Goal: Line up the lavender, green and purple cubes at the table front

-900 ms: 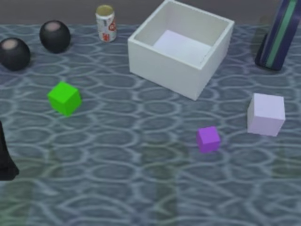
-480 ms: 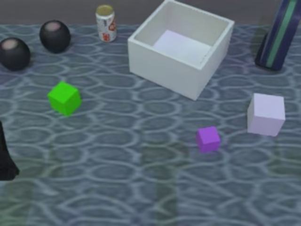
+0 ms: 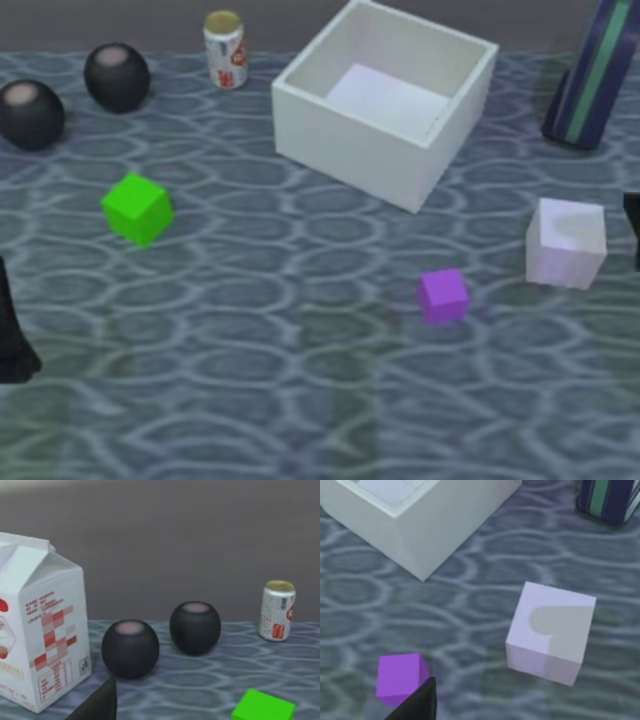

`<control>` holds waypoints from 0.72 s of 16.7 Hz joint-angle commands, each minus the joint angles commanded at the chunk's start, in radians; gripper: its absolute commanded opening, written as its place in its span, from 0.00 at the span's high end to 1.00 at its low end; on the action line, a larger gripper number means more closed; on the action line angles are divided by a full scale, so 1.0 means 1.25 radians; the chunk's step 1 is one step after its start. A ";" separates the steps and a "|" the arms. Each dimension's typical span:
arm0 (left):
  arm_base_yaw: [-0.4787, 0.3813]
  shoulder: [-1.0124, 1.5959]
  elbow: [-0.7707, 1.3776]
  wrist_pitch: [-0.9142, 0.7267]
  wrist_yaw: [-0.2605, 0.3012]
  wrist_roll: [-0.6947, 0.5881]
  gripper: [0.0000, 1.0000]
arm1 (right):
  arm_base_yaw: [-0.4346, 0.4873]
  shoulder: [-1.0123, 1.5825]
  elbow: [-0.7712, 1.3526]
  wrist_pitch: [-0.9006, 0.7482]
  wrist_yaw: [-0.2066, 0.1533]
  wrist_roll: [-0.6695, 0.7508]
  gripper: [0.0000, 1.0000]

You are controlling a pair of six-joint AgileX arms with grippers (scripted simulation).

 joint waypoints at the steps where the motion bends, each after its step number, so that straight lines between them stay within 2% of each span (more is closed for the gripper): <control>1: 0.000 0.000 0.000 0.000 0.000 0.000 0.00 | 0.021 0.094 0.064 -0.046 0.000 0.012 0.00; 7: 0.000 0.000 0.000 0.000 0.000 0.000 0.00 | 0.136 0.623 0.426 -0.305 0.002 0.084 0.00; 12: 0.000 0.000 0.000 0.000 0.000 0.000 0.00 | 0.206 0.907 0.659 -0.445 0.003 0.128 0.00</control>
